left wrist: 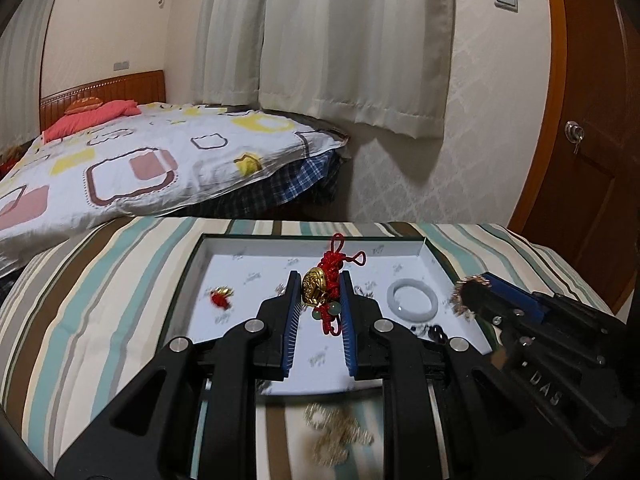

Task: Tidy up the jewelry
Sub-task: 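Carry the chain with the right tool while the left tool carries the coin charm into the box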

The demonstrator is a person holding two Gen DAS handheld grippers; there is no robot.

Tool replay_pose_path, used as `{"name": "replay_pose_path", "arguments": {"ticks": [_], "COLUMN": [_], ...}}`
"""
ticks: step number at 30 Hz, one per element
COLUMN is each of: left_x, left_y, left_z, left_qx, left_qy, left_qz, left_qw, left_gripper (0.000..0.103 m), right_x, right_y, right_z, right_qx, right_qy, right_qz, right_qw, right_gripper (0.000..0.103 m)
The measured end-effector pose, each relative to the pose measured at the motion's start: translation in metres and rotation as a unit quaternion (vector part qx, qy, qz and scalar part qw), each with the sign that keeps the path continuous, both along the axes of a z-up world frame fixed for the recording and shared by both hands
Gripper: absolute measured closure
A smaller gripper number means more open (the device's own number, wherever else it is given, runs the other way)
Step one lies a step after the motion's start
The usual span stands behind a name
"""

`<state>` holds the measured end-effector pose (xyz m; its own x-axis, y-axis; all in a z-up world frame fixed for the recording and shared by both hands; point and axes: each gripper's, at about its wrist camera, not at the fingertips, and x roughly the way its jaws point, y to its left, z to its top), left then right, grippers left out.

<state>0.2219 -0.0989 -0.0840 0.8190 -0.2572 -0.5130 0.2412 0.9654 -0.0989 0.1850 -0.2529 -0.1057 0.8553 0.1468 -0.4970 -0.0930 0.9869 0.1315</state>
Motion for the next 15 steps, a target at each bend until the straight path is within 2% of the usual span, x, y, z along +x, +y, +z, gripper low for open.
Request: {"name": "replay_pose_path", "arguments": {"ticks": [4,11,15], "left_x": [0.017,0.042,0.053], "left_y": [-0.01,-0.014,-0.012], "left_z": [-0.016,-0.059,-0.08], "left_qx": [0.006,0.032,0.032], "left_qy": [0.014,0.066,0.104], "left_qz": [-0.003,0.002,0.006], "left_qw": [0.9999,0.9973,0.9941], "left_gripper": [0.084,0.084,0.084], "right_x": [0.014,0.039,0.048], "right_y": [0.004,0.006,0.007], "right_z": [-0.012,-0.049,-0.063], "right_qx": [-0.002,-0.008,-0.01], "right_qy": [0.008,0.064,0.096], "right_qz": [0.007,0.01,0.014], "right_qw": [1.0,0.998,0.995], "right_gripper": [0.088,0.088,0.088]}}
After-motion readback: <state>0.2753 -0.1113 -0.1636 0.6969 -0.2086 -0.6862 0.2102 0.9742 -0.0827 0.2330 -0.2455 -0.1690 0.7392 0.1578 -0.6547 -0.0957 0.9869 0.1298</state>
